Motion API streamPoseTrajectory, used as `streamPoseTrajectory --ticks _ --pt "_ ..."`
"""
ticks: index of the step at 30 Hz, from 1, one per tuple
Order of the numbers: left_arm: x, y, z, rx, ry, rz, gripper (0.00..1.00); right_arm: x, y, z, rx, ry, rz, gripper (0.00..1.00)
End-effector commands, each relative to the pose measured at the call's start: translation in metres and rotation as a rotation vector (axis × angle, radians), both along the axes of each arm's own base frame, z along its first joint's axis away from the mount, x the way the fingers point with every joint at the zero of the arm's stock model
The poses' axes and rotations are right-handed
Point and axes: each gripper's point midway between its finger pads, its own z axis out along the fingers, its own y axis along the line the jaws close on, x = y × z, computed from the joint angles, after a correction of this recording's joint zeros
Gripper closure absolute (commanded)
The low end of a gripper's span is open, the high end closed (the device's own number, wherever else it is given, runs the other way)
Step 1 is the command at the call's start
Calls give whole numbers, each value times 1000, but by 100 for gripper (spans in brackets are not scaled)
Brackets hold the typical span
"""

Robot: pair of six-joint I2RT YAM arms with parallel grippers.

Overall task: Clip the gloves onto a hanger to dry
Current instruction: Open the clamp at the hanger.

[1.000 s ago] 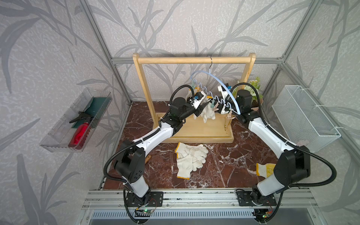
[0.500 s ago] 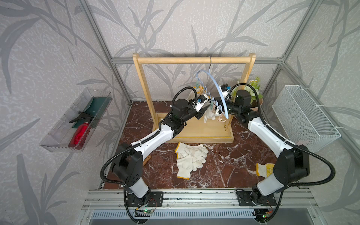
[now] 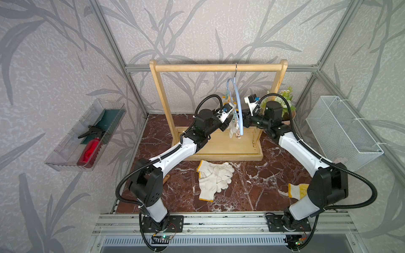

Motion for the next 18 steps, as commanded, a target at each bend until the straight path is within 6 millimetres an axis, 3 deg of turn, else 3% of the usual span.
streamPoseTrajectory --ticks 1,10,18 --pt "0 -5 15 -3 -44 -23 56 0 4 16 15 -51 19 100" --pt "-13 -18 11 1 -41 -140 58 -1 4 16 14 -50 23 100" --pt "-7 -12 15 -31 -30 -135 59 -2 5 16 13 -51 28 100"
